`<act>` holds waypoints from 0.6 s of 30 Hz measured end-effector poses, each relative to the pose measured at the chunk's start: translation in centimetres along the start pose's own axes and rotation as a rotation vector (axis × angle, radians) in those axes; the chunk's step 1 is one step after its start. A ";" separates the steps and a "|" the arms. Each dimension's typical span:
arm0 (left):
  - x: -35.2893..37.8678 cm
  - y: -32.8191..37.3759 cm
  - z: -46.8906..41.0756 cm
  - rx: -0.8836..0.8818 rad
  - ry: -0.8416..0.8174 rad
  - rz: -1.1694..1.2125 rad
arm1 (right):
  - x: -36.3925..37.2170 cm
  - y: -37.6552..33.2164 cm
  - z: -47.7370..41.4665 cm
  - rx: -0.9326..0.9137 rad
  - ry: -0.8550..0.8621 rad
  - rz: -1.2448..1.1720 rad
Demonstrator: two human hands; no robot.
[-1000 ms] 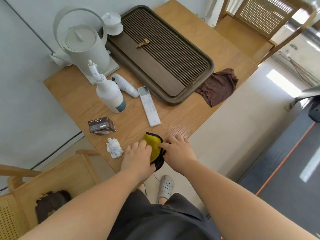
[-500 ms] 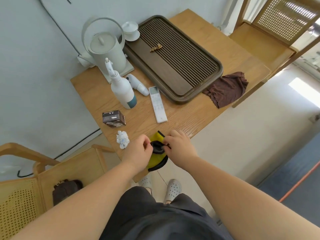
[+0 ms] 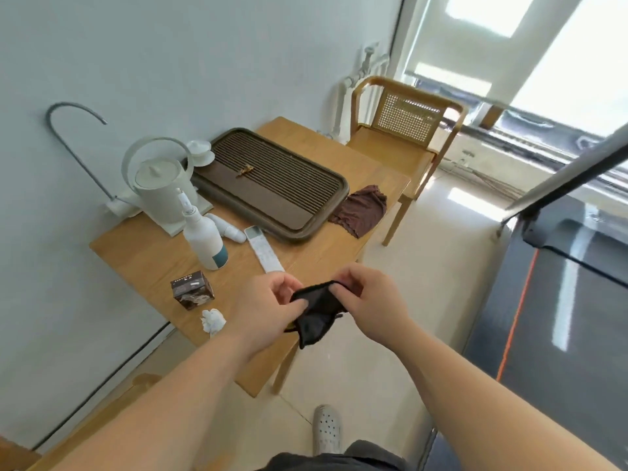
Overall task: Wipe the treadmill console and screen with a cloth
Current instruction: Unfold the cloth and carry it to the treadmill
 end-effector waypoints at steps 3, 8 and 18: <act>1.5 1.2 1.3 0.121 -0.058 -0.122 | -1.6 1.6 4.0 0.082 0.122 -0.023; 5.9 -0.2 2.7 0.120 -0.140 -0.050 | -4.8 5.8 10.3 0.205 0.234 -0.012; 21.9 4.0 5.7 0.177 -0.454 0.212 | -13.6 17.8 24.2 0.469 0.481 -0.014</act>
Point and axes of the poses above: each hand's wrist, its own z-axis away from the middle knuckle, its own x-axis out of the palm, y = z × x, the point moved 9 cm from there along -z, towards the middle knuckle, and after that the axes turned 11 degrees about x, right-handed, at the moved point
